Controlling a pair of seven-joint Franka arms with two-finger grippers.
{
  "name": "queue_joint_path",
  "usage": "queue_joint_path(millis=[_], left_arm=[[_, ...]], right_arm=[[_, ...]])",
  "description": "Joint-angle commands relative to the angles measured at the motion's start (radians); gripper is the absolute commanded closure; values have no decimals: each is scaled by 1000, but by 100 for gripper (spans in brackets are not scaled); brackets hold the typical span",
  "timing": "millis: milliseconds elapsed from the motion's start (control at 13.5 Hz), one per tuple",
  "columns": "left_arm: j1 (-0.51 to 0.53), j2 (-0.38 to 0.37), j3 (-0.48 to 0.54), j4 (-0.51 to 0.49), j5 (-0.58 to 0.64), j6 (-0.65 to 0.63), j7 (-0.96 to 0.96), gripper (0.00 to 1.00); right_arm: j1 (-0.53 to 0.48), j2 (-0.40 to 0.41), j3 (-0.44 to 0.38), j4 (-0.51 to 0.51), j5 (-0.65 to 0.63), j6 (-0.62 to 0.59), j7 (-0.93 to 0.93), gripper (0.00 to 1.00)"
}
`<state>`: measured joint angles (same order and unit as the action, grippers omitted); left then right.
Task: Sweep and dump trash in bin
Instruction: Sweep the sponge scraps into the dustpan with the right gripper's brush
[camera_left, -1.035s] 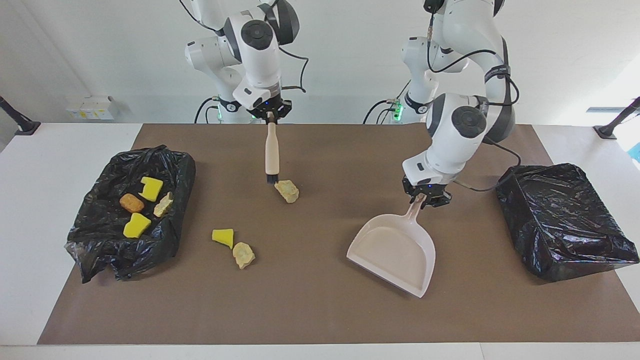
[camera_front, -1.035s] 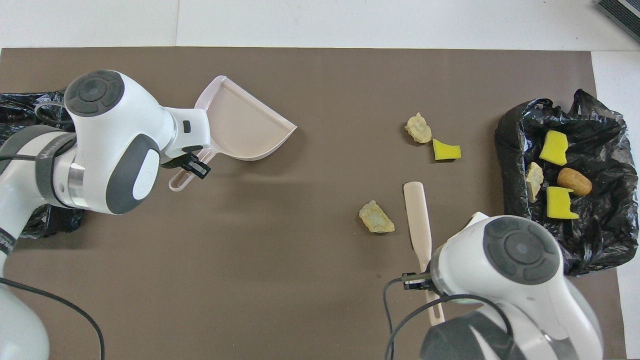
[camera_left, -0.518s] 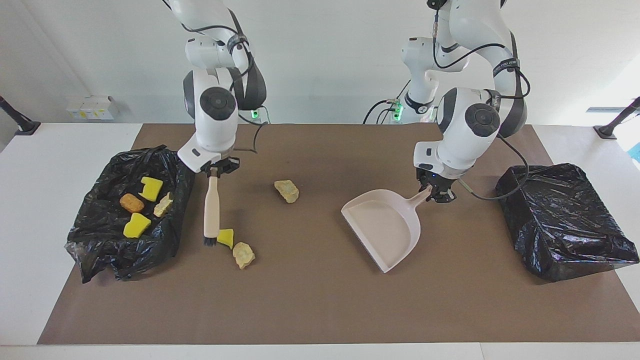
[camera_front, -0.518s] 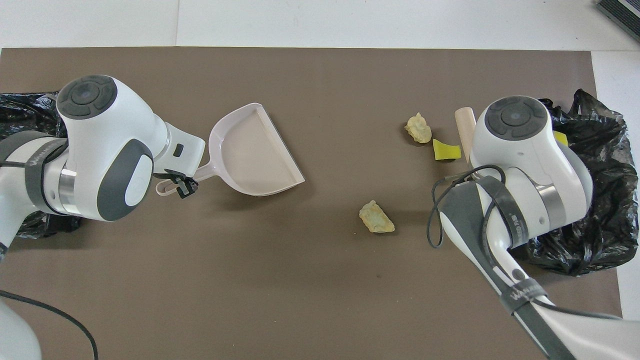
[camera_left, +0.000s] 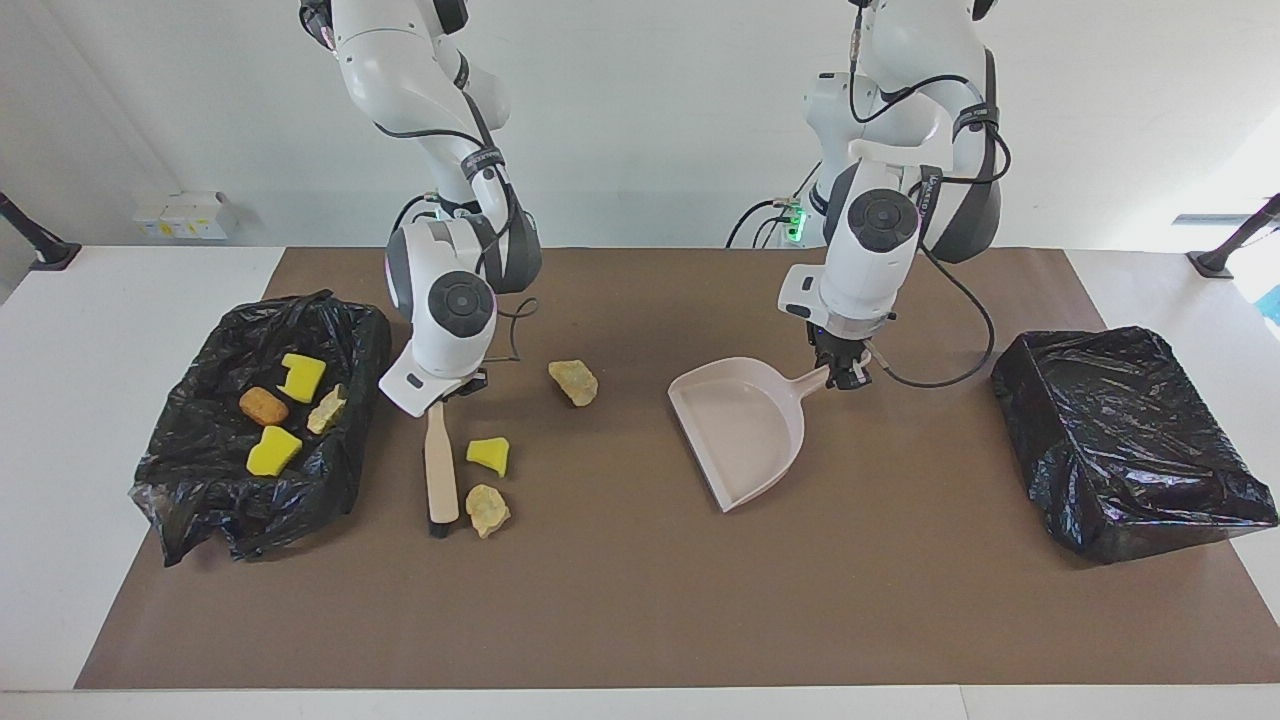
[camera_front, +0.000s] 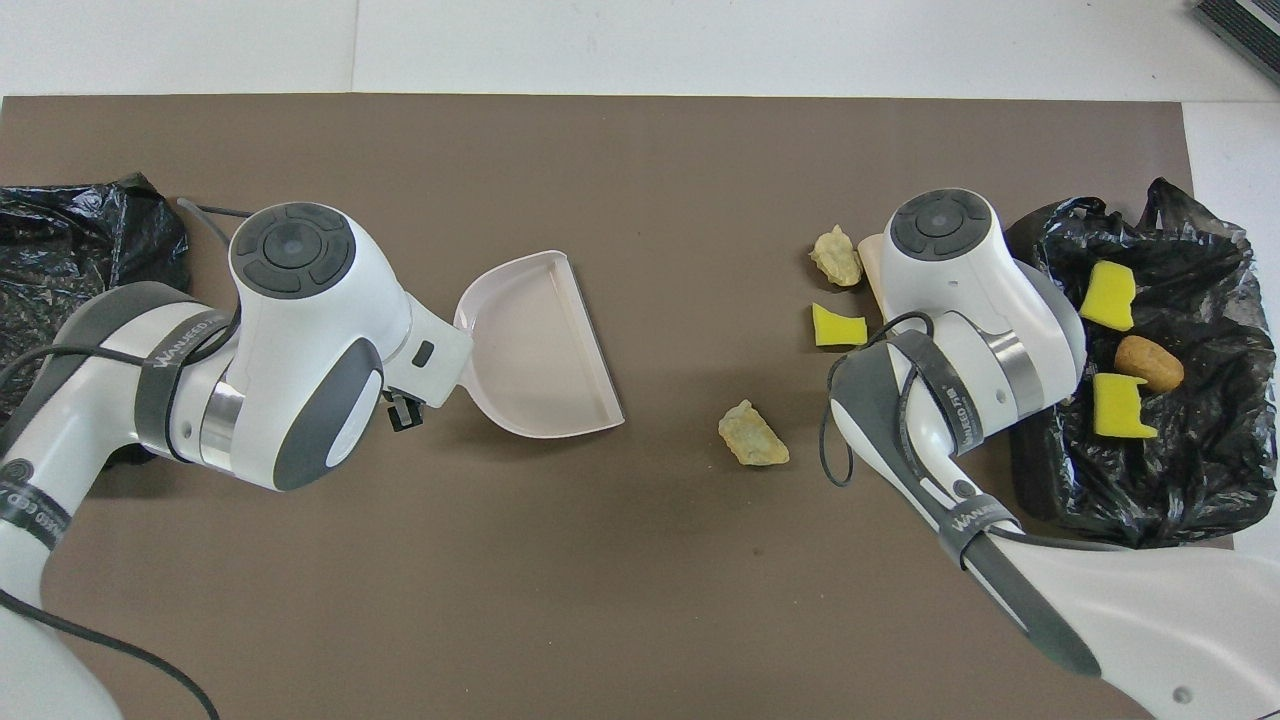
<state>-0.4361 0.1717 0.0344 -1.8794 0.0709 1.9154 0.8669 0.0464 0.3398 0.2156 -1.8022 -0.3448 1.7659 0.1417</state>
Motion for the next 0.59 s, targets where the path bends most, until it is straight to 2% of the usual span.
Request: queue_joint_path(millis=[0, 296, 518], left_arm=[[-58, -60, 10, -105, 24, 51, 1, 100], [-113, -118, 9, -210, 23, 134, -83, 100], [-130, -124, 5, -218, 23, 137, -103, 100]], right_arm=[[4, -19, 39, -2, 123, -49, -119, 100], [6, -27, 93, -5, 318, -59, -99, 100], [-9, -109, 87, 0, 342, -110, 57, 100]])
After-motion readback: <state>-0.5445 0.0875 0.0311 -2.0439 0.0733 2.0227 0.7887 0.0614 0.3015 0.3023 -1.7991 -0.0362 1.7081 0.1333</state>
